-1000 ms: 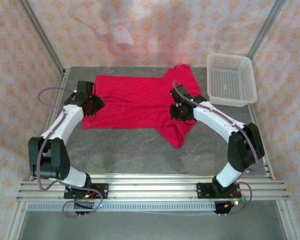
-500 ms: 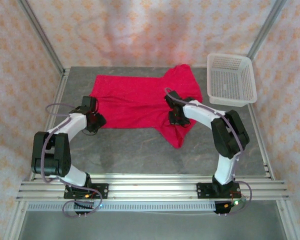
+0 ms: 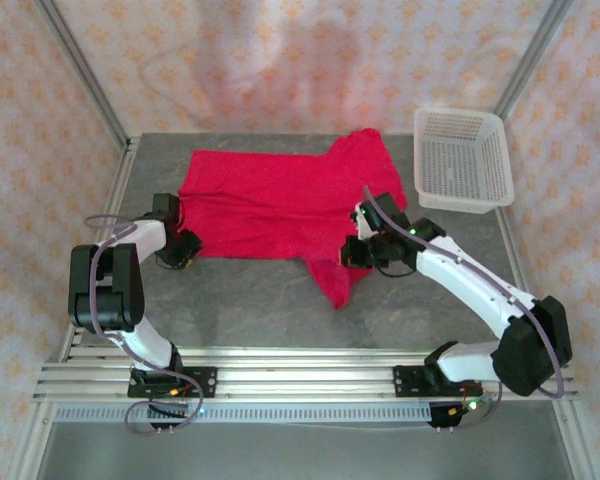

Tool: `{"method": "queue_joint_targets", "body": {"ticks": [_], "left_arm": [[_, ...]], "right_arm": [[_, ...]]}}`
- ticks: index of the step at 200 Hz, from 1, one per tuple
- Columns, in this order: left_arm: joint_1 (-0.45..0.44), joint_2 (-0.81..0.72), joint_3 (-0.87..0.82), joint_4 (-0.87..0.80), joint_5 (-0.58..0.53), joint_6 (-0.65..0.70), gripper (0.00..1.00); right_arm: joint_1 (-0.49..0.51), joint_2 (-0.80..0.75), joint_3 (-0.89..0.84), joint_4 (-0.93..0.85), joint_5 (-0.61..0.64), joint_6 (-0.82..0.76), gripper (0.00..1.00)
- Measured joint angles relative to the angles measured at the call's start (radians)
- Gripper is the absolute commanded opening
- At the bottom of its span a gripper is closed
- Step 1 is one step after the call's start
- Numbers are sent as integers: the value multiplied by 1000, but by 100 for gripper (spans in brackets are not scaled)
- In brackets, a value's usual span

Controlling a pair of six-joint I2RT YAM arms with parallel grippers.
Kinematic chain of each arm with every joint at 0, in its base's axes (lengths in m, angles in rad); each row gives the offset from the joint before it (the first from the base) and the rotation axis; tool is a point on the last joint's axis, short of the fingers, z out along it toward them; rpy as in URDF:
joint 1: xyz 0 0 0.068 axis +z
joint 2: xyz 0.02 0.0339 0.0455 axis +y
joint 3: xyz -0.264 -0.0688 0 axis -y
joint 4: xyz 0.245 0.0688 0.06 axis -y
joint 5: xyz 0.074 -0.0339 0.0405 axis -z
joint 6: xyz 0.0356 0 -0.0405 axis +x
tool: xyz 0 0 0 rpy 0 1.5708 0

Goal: Fold the inside-out t-shirt
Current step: Smooth out the T-shirt at the center of the table, then rotate the T-shirt at the center of the table.

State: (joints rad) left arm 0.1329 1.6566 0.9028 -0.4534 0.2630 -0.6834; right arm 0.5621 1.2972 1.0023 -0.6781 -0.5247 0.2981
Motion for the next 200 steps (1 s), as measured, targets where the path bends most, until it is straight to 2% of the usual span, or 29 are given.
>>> {"method": "queue_joint_targets", "body": {"ticks": [16,36,62,89,110,130,159,168,200], "left_arm": [[0,0,3,-5,0,0,27],[0,0,14,-14,-6,1,27],[1,-1,47,-28,-14,3,27],[1,-23,65,-37,-17,4,27],[1,-45,65,-45,-17,10,27],[1,-51,65,-55,-16,21,27],[1,-51,63,-55,-16,31,25],[1,-51,59,-55,-16,31,25],[1,-51,44,-55,-9,30,23]], "right_arm": [[3,15,-76,1,-64,-3,47],[5,42,-144,-20,-75,2,57],[-26,44,-124,-32,-13,23,58],[-140,96,-40,-7,64,69,57],[-166,162,23,15,84,90,51],[-113,183,50,21,89,94,47],[47,174,56,21,58,93,31],[93,166,47,28,41,101,31],[191,169,-15,26,38,109,42]]}}
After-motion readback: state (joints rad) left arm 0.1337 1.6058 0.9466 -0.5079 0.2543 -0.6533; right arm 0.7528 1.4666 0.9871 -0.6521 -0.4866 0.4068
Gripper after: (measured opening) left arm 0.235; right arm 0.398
